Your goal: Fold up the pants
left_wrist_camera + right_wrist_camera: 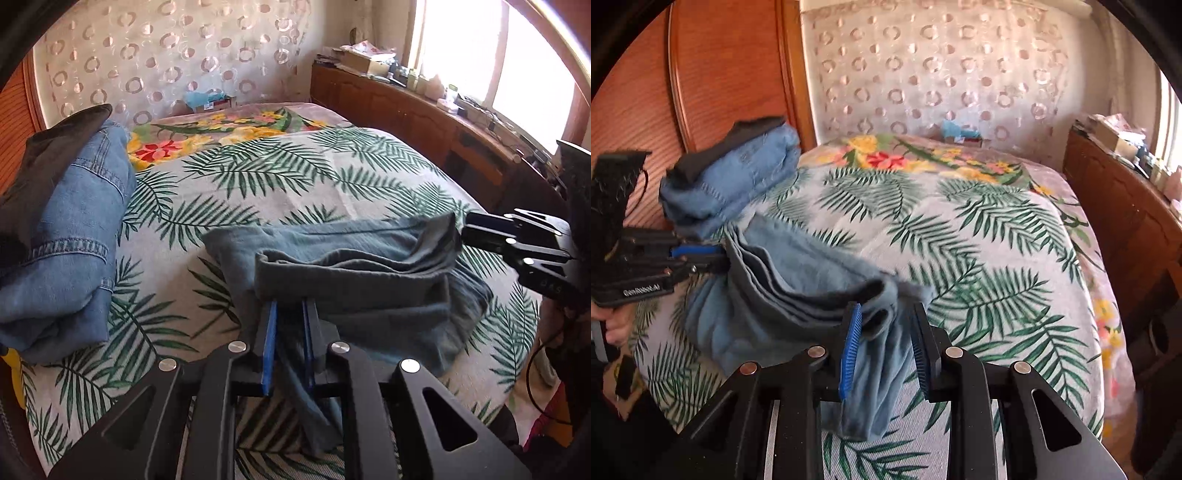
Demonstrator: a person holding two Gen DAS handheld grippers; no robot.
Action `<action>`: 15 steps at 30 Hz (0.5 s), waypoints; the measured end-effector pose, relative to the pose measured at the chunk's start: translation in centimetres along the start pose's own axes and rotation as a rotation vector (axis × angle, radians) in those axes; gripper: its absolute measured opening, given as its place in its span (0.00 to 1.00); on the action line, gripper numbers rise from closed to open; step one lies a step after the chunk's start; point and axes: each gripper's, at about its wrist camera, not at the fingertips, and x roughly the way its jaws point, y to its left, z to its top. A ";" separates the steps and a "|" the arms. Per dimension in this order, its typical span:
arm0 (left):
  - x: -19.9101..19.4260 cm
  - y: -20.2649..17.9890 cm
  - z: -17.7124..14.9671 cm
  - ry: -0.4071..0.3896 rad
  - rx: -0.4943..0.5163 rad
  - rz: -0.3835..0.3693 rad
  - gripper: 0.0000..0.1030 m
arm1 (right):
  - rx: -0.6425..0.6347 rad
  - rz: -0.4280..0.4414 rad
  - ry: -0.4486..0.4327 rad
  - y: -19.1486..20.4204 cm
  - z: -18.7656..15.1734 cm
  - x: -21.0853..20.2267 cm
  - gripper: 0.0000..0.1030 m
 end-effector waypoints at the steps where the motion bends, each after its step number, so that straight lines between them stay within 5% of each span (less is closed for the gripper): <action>1: 0.1 0.2 0.2 -0.002 -0.007 0.001 0.13 | 0.015 0.007 -0.011 -0.3 0.0 -0.2 0.27; 15: 2.1 1.2 0.4 0.024 -0.029 0.021 0.14 | -0.062 0.048 0.072 -0.2 -0.7 1.9 0.32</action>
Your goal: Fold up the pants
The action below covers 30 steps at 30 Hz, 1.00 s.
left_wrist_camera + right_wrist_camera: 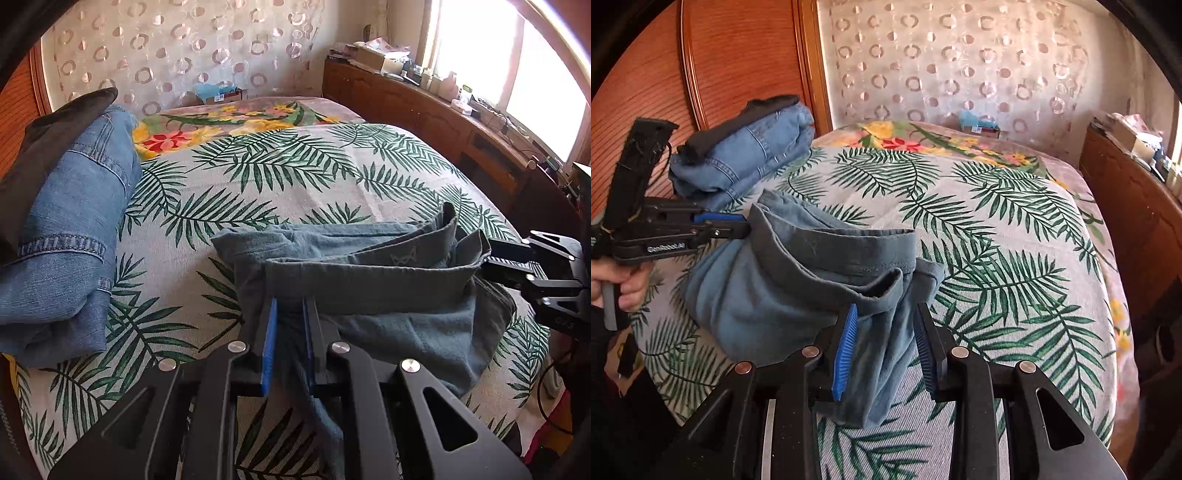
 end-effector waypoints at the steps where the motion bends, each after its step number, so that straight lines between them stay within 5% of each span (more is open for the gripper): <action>1: 0.0 0.0 0.0 -0.001 0.001 0.000 0.14 | -0.008 -0.001 0.006 -0.1 0.3 0.5 0.32; 6: -0.2 0.0 0.0 -0.002 -0.006 -0.002 0.14 | -0.039 0.016 0.000 -0.2 2.0 2.1 0.29; 8: -0.3 0.1 0.0 -0.006 -0.010 -0.006 0.14 | -0.030 0.053 0.002 -0.4 2.6 2.6 0.13; 11: -0.6 0.1 0.1 -0.024 -0.016 -0.013 0.15 | -0.009 0.068 -0.024 -1.2 3.1 2.8 0.08; 14: -1.0 0.2 0.2 -0.046 -0.021 -0.031 0.15 | 0.050 -0.013 -0.045 -2.4 3.5 2.9 0.08; 26: 0.6 0.8 0.8 -0.027 -0.043 -0.055 0.23 | 0.083 0.012 0.010 -2.6 3.6 4.5 0.19; 30: 0.0 0.3 0.5 -0.047 -0.004 -0.050 0.11 | 0.074 0.012 0.021 -2.3 3.4 4.8 0.22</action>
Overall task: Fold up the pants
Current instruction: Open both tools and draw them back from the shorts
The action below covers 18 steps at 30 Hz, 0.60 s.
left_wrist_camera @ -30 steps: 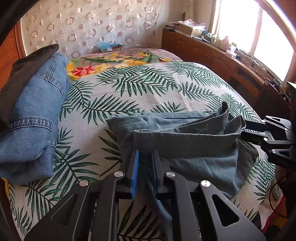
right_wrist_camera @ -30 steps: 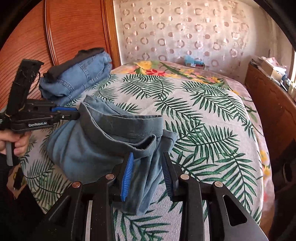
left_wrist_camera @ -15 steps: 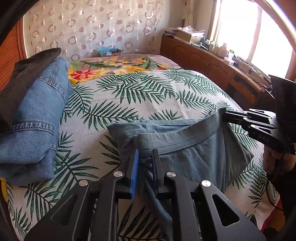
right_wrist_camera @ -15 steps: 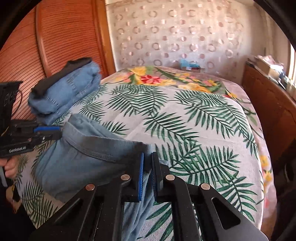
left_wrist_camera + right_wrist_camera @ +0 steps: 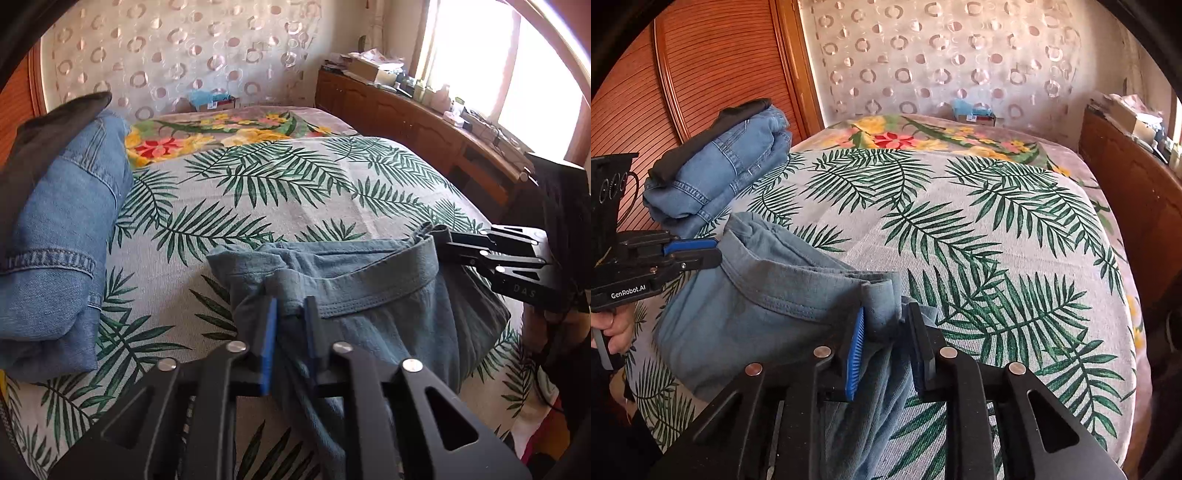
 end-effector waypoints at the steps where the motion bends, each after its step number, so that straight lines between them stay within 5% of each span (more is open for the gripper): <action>1: -0.4 -0.1 0.0 -0.015 0.004 -0.007 0.10 | -0.001 0.001 0.001 0.1 -0.1 -0.1 0.22; 6: -3.3 -0.3 1.1 -0.135 -0.012 -0.016 0.09 | -0.005 -0.011 -0.011 0.2 -0.2 -0.3 0.22; 12: 0.0 -0.2 1.7 -0.033 0.010 0.087 0.10 | -0.009 -0.056 -0.037 0.3 -0.3 -0.9 0.22; 18: -0.2 0.3 1.0 -0.015 -0.018 0.066 0.19 | -0.016 -0.069 -0.026 0.5 -0.4 -1.2 0.22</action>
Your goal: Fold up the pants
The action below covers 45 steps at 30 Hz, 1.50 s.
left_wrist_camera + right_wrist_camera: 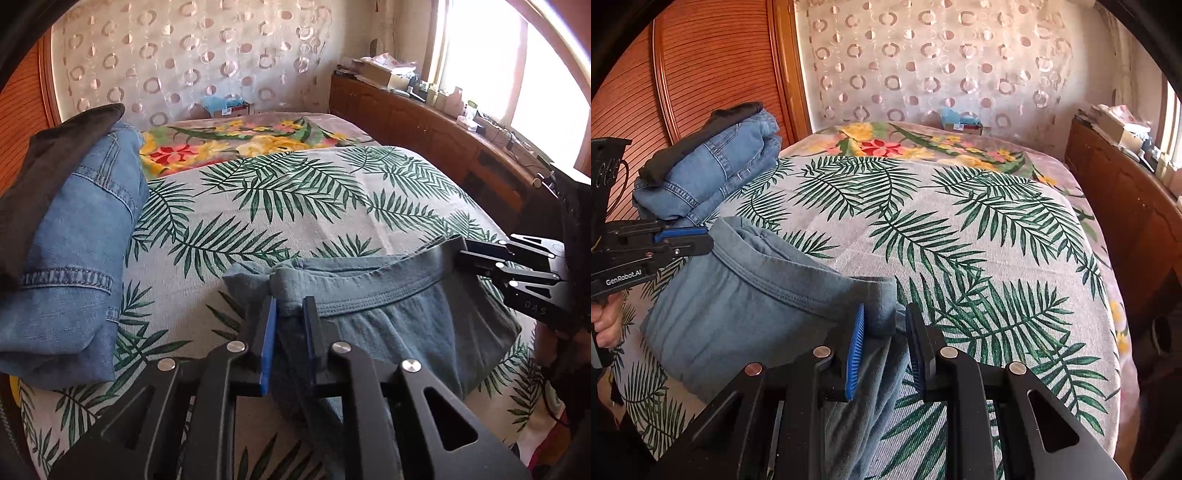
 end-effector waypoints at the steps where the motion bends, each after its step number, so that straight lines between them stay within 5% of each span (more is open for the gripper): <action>1: -0.3 -0.1 0.0 -0.002 0.006 0.003 0.21 | 0.002 0.002 -0.002 -0.1 0.0 -0.2 0.22; 8: -3.2 -1.3 -1.1 -0.064 0.041 -0.057 0.75 | 0.017 0.029 -0.026 0.2 -0.6 -2.6 0.26; 22: -3.3 -2.7 -5.7 0.002 0.061 -0.054 0.75 | 0.029 0.060 -0.008 0.8 -5.9 -7.8 0.33; 38: -1.9 -2.7 -6.7 0.031 0.062 -0.038 0.75 | 0.005 0.061 0.016 0.9 -7.0 -7.6 0.36; 42: -1.7 -2.7 -6.7 0.031 0.060 -0.040 0.75 | 0.007 0.086 0.013 0.8 -7.1 -7.8 0.15; 45: -1.6 -2.6 -6.9 0.030 0.056 -0.045 0.75 | 0.017 0.095 0.000 0.9 -7.3 -7.7 0.09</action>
